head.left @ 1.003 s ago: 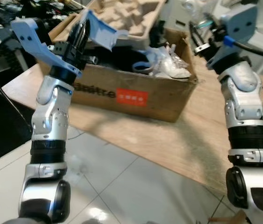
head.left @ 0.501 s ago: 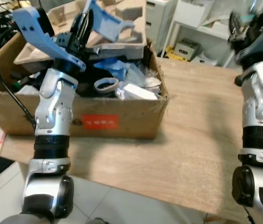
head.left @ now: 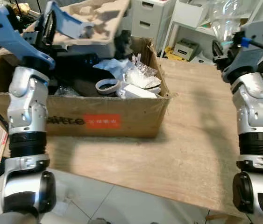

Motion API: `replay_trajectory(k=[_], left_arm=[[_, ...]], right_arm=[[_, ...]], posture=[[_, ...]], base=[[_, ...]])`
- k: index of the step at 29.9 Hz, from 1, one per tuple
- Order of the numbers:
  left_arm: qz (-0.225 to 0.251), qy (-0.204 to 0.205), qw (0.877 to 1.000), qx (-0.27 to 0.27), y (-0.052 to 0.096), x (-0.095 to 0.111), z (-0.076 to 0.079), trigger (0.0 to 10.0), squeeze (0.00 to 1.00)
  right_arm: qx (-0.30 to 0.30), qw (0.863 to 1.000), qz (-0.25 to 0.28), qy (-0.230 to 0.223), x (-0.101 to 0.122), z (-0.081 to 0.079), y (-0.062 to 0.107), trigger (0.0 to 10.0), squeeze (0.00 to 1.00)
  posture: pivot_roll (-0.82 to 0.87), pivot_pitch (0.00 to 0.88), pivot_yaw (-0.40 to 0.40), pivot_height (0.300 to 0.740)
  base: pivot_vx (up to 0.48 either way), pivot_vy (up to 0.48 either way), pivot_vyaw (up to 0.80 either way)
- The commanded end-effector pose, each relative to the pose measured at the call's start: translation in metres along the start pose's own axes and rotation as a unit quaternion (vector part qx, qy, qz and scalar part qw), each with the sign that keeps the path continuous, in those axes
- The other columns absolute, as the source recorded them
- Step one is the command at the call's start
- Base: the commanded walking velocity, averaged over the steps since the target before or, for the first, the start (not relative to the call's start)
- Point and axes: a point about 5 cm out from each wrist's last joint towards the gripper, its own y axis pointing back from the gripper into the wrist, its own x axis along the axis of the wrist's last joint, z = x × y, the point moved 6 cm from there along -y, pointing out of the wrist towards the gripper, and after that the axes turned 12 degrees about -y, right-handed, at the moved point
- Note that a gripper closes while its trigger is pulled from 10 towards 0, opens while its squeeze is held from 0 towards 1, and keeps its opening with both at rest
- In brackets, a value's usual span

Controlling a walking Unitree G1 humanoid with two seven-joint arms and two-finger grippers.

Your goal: Picking trash to rubbish bin

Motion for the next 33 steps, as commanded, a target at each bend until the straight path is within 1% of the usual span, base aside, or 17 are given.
replay_trajectory(k=[1, 4, 7, 9, 13, 19, 20, 22, 23, 24, 25, 26, 27, 29, 31, 33], left_arm=[[0.004, -0.020, 1.000, 0.018, 0.002, 0.004, -0.013, 10.0, 0.00], [0.008, -0.027, 0.999, 0.023, 0.001, 0.007, -0.018, 10.0, 0.00], [0.011, -0.054, 0.998, 0.018, 0.002, 0.014, -0.026, 10.0, 0.00], [0.012, -0.064, 0.998, 0.011, 0.003, 0.018, -0.030, 10.0, 0.00], [0.014, -0.073, 0.997, -0.005, 0.004, 0.021, -0.032, 10.0, 0.00], [0.015, -0.078, 0.997, -0.015, 0.004, 0.023, -0.031, 10.0, 0.00], [0.018, -0.080, 0.996, -0.034, 0.005, 0.027, -0.031, 10.0, 0.00], [0.021, -0.069, 0.994, -0.085, 0.011, 0.033, -0.028, 10.0, 0.00], [0.021, -0.069, 0.994, -0.085, 0.011, 0.033, -0.028, 10.0, 0.00], [0.022, -0.064, 0.992, -0.103, 0.014, 0.035, -0.027, 10.0, 0.00], [0.022, -0.064, 0.992, -0.103, 0.014, 0.035, -0.027, 10.0, 0.00], [0.028, -0.042, 0.991, -0.127, 0.018, 0.040, -0.024, 10.0, 0.00], [0.028, -0.042, 0.991, -0.127, 0.018, 0.040, -0.024, 10.0, 0.00], [0.052, 0.000, 0.978, -0.202, 0.033, 0.055, -0.013, 10.0, 0.00], [0.063, 0.026, 0.960, -0.272, 0.050, 0.064, 0.002, 10.0, 0.00], [0.063, 0.026, 0.960, -0.272, 0.050, 0.064, 0.002, 10.0, 0.00]], right_arm=[[0.002, 1.000, -0.006, -0.009, -0.002, 0.000, 0.001, 10.0, 0.00], [0.004, 1.000, -0.010, -0.014, -0.003, -0.002, 0.001, 10.0, 0.00], [0.007, 0.999, -0.030, -0.031, -0.009, -0.007, 0.001, 10.0, 0.00], [0.010, 0.998, -0.043, -0.044, -0.015, -0.011, 0.001, 10.0, 0.00], [0.014, 0.997, -0.055, -0.052, -0.021, -0.015, 0.002, 10.0, 0.00], [0.013, 0.997, -0.058, -0.054, -0.022, -0.016, 0.001, 10.0, 0.00], [0.014, 0.997, -0.061, -0.055, -0.024, -0.017, 0.001, 10.0, 0.00], [0.014, 0.996, -0.066, -0.054, -0.025, -0.019, 0.001, 10.0, 0.00], [0.014, 0.996, -0.066, -0.054, -0.025, -0.019, 0.001, 10.0, 0.00], [0.013, 0.996, -0.069, -0.054, -0.026, -0.019, 0.001, 10.0, 0.00], [0.013, 0.996, -0.069, -0.054, -0.026, -0.019, 0.001, 10.0, 0.00], [0.013, 0.996, -0.072, -0.054, -0.027, -0.019, 0.002, 10.0, 0.00], [0.013, 0.996, -0.072, -0.054, -0.027, -0.019, 0.002, 10.0, 0.00], [0.012, 0.995, -0.079, -0.054, -0.029, -0.020, 0.003, 10.0, 0.00], [0.012, 0.995, -0.083, -0.054, -0.030, -0.020, 0.003, 10.0, 0.00], [0.012, 0.995, -0.083, -0.054, -0.030, -0.020, 0.003, 10.0, 0.00]], posture=[[0.05, 0.100, -0.006, 0.740], [0.06, 0.100, -0.006, 0.740], [0.06, 0.100, -0.006, 0.740], [0.06, 0.100, -0.006, 0.740], [0.06, 0.100, -0.006, 0.740], [0.06, 0.103, -0.009, 0.740], [0.07, 0.102, -0.010, 0.740], [0.07, 0.099, -0.008, 0.740], [0.07, 0.099, -0.008, 0.740], [0.07, 0.099, -0.008, 0.740], [0.07, 0.099, -0.008, 0.740], [0.07, 0.099, -0.006, 0.740], [0.07, 0.099, -0.006, 0.740], [0.07, 0.100, -0.005, 0.740], [0.07, 0.100, -0.005, 0.740], [0.07, 0.100, -0.005, 0.740]], base=[[0.000, 0.000, 0.00], [0.000, 0.000, 0.00], [0.000, 0.000, 0.00], [0.000, 0.000, 0.00], [0.000, 0.000, 0.00], [0.000, 0.000, 0.00], [0.000, 0.000, 0.00], [0.000, 0.000, 0.00], [0.000, 0.000, 0.00], [0.000, 0.000, 0.00], [0.000, 0.000, 0.00], [0.000, 0.000, 0.00], [0.000, 0.000, 0.00], [0.000, 0.000, 0.00], [0.000, 0.000, 0.00], [0.000, 0.000, 0.00]])
